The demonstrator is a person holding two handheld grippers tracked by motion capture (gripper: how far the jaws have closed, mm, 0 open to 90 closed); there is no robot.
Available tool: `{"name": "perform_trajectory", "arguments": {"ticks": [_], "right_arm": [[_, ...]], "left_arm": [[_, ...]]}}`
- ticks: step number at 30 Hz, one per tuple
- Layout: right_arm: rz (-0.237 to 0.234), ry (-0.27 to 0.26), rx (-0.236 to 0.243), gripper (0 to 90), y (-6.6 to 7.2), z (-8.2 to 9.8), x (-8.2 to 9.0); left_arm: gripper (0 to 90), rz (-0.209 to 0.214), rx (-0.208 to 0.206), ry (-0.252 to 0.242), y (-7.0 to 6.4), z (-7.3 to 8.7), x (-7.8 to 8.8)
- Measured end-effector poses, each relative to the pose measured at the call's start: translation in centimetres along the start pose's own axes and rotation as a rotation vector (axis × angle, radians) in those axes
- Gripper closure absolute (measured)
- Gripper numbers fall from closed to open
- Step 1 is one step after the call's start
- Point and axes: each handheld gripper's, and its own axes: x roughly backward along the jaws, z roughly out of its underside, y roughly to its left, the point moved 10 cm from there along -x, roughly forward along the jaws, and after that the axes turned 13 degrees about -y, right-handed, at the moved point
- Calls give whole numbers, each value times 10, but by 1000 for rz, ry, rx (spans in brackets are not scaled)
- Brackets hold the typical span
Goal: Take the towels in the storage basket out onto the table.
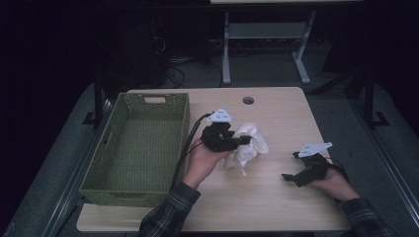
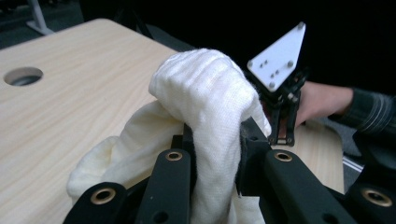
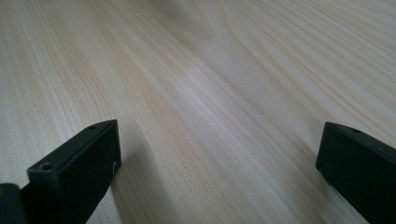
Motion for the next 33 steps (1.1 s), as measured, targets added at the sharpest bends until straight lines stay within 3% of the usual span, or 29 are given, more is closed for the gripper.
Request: {"name": "perform_trajectory", "arguments": {"ticks": [5,10,22,26,33], "right_arm": [[0,-1,-1,0,0,0,0],[0,0,0,0,0,0,0],[-10,-2,14,0,-1,0,0],[-11,-2,14,0,-1,0,0],[-10,-2,14,0,-1,0,0]], "left_arm": [[767,0,-4,30,-3,15,-11],[765,13,3,94,-2,41,-25],[748,19,9,195,5,90,-39],[722,61,-13,261,-1,113,-43],[717,103,-13,311,-3,132,-47]]}}
